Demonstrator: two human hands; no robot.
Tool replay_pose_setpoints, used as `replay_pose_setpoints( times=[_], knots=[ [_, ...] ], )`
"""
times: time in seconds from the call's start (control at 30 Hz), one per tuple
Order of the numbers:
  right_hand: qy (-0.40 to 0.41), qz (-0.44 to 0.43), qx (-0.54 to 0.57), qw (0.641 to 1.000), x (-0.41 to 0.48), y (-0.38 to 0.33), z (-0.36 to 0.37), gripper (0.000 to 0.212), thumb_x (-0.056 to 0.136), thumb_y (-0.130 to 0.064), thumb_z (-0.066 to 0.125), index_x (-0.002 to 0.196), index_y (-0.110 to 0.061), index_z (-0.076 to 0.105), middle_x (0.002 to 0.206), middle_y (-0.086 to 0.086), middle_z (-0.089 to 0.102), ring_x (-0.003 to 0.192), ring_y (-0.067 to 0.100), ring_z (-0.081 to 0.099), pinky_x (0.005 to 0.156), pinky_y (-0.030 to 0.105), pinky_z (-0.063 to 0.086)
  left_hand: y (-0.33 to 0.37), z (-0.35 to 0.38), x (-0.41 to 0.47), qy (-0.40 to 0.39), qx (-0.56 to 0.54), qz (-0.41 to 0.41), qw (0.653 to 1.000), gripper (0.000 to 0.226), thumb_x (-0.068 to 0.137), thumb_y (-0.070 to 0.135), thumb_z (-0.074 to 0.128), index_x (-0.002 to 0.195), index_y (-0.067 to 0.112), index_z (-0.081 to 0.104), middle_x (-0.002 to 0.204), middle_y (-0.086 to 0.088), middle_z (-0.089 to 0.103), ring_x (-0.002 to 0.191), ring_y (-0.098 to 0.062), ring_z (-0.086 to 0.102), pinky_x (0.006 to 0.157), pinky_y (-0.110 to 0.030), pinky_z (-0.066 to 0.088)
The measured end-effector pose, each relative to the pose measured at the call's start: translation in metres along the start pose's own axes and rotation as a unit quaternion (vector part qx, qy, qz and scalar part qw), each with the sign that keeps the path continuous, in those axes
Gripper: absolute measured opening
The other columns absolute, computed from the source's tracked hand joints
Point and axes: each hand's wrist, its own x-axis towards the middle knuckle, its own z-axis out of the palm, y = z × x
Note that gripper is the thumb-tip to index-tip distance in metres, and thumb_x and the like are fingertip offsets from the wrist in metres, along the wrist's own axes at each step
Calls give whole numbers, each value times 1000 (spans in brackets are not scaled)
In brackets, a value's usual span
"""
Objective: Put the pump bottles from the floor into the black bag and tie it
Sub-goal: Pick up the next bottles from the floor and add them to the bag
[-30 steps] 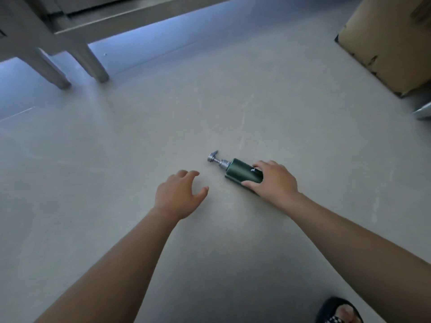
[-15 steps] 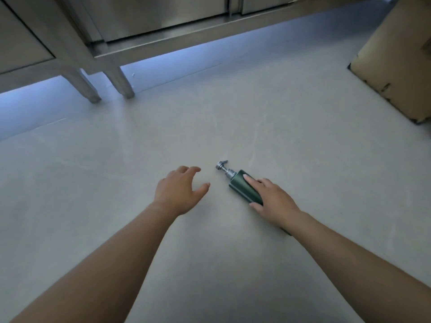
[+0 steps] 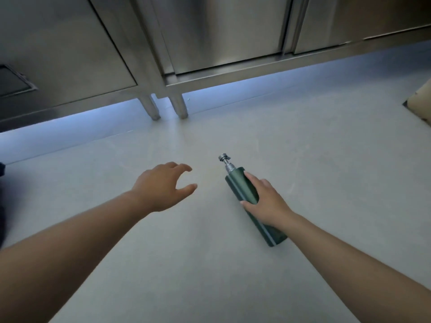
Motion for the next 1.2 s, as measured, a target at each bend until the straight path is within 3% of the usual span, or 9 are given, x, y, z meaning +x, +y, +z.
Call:
replay_pose_setpoints(
  times=[0.2, 0.33, 0.47, 0.57, 0.7, 0.93, 1.1, 1.2],
  knots=[
    [15, -77, 53, 996, 13, -99, 11, 78, 81, -37, 63, 143, -44, 16, 119, 0, 43, 99, 15, 49, 85, 26, 39, -71, -32, -40, 29, -51, -74, 996, 53, 84, 63, 43, 130, 36, 45, 128, 7, 56, 97, -14, 55, 86, -31, 43],
    [14, -99, 80, 992, 4, -173, -10, 77, 77, -39, 67, 140, -48, 23, 116, -4, 49, 97, 10, 48, 81, 23, 37, -100, -82, -72, 62, -101, -104, 988, 54, 85, 62, 44, 131, 35, 45, 129, 4, 56, 105, -19, 57, 87, -34, 44],
    [-22, -84, 93, 992, -28, -273, -46, 76, 70, -43, 70, 136, -50, 32, 115, -11, 53, 98, 6, 52, 76, 17, 39, -131, -165, -128, 70, -128, -134, 980, 55, 85, 61, 45, 132, 33, 44, 134, 2, 53, 112, -21, 55, 93, -37, 44],
    [-71, -98, 69, 990, -57, -364, -71, 76, 69, -45, 68, 136, -48, 32, 117, -8, 55, 101, 8, 53, 82, 21, 40, -152, -235, -178, 81, -162, -169, 969, 54, 85, 60, 45, 132, 34, 44, 135, 4, 52, 105, -21, 58, 92, -37, 44],
    [-119, -106, 73, 985, -101, -493, -99, 75, 69, -45, 67, 136, -47, 33, 121, -11, 55, 106, 7, 53, 85, 21, 40, -186, -340, -251, 98, -201, -209, 952, 55, 86, 56, 48, 134, 29, 44, 135, 1, 52, 122, -21, 50, 97, -40, 44],
    [-159, -126, 73, 976, -191, -709, -152, 75, 75, -35, 71, 139, -43, 33, 126, -11, 53, 111, 8, 53, 91, 21, 41, -250, -528, -398, 139, -238, -286, 918, 56, 86, 53, 50, 135, 25, 45, 130, -4, 55, 120, -23, 51, 96, -40, 45],
    [-163, -161, 61, 972, -199, -810, -160, 76, 72, -40, 71, 137, -48, 32, 122, -17, 50, 108, 7, 52, 90, 22, 40, -282, -597, -449, 183, -240, -308, 902, 56, 85, 57, 46, 134, 29, 44, 129, -1, 56, 119, -23, 52, 94, -41, 46],
    [-167, -174, 68, 968, -187, -844, -148, 75, 73, -40, 71, 133, -56, 28, 112, -31, 47, 102, 2, 51, 83, 17, 39, -302, -608, -461, 183, -246, -328, 893, 58, 85, 59, 44, 135, 30, 42, 130, 0, 55, 112, -23, 56, 89, -40, 48]
  ],
)
